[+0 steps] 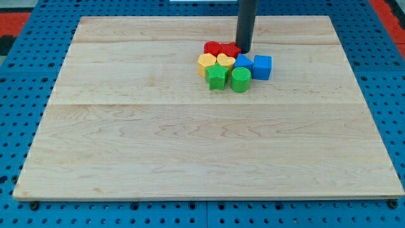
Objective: Move the group of blocks left a bit
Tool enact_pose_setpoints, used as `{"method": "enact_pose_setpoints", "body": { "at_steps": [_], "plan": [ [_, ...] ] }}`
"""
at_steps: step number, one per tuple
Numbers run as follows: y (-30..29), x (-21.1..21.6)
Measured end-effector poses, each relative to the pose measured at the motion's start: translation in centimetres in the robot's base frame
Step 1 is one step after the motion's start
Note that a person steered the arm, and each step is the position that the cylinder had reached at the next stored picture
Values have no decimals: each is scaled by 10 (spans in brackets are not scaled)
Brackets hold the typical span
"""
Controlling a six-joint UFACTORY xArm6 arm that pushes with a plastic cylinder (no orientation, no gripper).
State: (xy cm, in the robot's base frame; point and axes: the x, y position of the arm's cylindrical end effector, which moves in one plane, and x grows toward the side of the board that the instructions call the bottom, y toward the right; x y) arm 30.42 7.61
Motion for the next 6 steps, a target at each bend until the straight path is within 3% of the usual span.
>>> {"method": "enact_pose_setpoints", "body": {
  "at_steps": [1,2,3,4,5,6],
  "plan": [
    [13,-6],
    [76,-16],
    [124,3],
    [151,66],
    [86,66],
    [86,59]
  ]
}}
